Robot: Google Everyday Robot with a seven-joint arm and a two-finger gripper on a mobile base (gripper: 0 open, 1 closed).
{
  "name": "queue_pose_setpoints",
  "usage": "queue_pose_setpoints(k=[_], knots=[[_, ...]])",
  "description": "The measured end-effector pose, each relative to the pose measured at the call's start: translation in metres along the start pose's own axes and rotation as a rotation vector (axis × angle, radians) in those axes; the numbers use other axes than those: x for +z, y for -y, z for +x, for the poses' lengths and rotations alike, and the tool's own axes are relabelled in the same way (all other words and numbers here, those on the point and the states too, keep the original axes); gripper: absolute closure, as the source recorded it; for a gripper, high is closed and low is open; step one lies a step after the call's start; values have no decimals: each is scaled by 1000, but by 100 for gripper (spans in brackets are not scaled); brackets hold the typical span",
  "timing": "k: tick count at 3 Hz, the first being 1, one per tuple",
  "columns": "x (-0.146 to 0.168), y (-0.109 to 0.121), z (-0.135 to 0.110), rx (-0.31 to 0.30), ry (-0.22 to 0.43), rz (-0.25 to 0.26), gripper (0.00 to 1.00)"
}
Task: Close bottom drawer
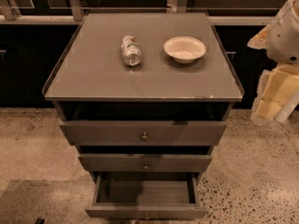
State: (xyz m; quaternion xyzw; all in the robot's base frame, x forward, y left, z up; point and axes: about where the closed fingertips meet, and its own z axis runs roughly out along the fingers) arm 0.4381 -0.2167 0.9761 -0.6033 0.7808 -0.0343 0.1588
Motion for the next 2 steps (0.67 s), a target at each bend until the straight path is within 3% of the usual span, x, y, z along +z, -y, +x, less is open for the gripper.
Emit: queue_pose_setpoints(k=[1,2], knots=[[0,0,0,0,0,0,0],[9,-4,4,13,58,5,0]])
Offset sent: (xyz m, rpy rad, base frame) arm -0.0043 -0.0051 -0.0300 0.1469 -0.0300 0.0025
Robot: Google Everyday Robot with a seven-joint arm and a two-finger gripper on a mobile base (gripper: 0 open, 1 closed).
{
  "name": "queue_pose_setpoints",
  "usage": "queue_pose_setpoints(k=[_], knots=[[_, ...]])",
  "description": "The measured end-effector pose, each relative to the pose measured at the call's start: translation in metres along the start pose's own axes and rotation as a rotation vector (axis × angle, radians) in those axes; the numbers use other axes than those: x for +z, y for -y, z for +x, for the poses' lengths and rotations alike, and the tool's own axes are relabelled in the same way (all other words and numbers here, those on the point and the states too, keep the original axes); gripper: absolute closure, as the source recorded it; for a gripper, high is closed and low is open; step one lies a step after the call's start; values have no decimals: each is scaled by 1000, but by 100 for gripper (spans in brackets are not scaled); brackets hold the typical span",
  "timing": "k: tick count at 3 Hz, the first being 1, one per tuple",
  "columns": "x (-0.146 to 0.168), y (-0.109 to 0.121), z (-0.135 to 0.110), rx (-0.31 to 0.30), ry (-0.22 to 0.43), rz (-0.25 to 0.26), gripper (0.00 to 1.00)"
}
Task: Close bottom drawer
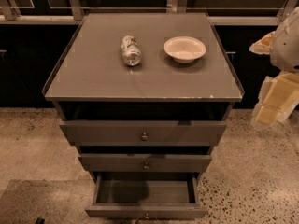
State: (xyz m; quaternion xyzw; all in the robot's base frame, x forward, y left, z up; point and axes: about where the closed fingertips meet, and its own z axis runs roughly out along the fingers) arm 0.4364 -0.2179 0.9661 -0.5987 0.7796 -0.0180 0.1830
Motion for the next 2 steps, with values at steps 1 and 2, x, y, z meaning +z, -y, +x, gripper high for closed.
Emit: queue_pose_setpoints(k=[1,2], knots=[[55,-23,15,32,133,-60,0],[162,-74,29,173,365,-168,0]])
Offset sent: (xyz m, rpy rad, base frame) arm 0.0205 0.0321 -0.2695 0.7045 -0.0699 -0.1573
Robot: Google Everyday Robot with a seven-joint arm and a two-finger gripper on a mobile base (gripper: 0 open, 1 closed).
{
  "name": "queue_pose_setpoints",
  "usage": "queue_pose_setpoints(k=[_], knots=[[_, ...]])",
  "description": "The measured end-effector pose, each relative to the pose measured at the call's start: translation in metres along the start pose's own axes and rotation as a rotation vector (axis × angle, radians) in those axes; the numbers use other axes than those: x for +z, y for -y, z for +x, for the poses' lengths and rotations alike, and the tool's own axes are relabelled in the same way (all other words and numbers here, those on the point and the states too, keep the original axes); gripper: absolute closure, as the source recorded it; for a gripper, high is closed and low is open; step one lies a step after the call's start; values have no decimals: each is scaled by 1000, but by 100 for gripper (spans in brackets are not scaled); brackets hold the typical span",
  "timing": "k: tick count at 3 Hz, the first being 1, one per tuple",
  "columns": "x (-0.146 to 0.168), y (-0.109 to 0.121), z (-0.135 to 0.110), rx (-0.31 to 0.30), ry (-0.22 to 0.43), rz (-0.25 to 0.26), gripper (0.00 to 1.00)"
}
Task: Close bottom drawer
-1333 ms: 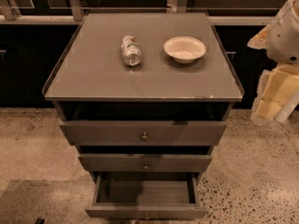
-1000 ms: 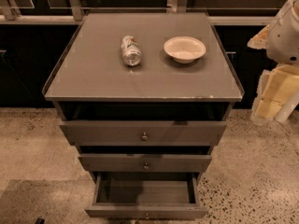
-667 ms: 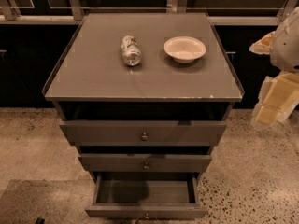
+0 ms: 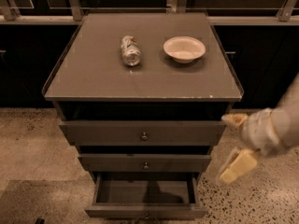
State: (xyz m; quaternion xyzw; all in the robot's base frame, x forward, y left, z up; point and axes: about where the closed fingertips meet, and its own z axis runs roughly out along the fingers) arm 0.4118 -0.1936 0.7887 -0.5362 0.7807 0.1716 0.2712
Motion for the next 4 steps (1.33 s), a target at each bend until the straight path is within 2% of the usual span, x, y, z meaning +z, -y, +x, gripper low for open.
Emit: queue_pose_setpoints(k=[1,2,3,4], knots=[[65,-3,30,97,123,-5,0],[109,9,51,164,165,36,0],[112,17,53,170,168,63,0],[129,9,73,222,174,66,0]])
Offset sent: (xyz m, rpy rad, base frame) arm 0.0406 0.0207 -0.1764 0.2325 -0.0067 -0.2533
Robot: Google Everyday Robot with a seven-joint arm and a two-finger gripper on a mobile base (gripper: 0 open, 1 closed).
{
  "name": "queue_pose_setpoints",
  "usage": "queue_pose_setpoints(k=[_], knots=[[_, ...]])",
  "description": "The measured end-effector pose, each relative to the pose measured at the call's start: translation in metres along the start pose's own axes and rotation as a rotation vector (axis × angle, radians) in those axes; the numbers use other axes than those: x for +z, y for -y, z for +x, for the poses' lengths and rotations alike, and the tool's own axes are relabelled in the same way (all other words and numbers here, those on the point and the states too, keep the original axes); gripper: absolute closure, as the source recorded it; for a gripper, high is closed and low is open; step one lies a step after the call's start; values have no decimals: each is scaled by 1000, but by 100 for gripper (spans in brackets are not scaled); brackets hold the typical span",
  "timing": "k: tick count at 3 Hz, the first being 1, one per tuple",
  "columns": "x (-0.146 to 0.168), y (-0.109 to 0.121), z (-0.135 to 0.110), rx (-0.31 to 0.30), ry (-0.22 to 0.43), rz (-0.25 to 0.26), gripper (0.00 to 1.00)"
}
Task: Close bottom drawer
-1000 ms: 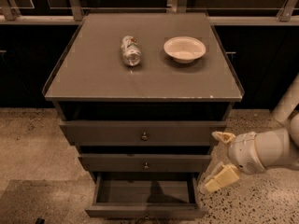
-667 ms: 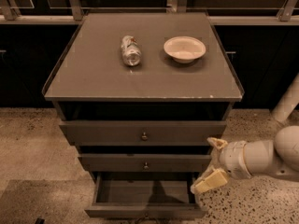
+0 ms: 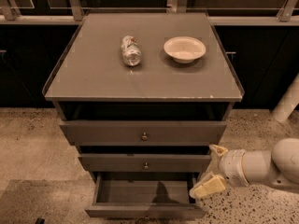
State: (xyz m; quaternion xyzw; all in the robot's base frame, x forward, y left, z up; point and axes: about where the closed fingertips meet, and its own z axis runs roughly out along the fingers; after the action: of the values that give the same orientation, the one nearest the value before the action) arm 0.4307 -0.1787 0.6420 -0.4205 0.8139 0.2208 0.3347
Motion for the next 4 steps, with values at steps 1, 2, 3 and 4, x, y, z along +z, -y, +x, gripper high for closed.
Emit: queue_pose_setpoints(k=[1,2,3,4], knots=[[23,-1,26,68,96,-3,0],[67,0,65,145,200,-64,0],[93,-12,86,199,220,-115,19],[93,-12,86,199,220,-115,42]])
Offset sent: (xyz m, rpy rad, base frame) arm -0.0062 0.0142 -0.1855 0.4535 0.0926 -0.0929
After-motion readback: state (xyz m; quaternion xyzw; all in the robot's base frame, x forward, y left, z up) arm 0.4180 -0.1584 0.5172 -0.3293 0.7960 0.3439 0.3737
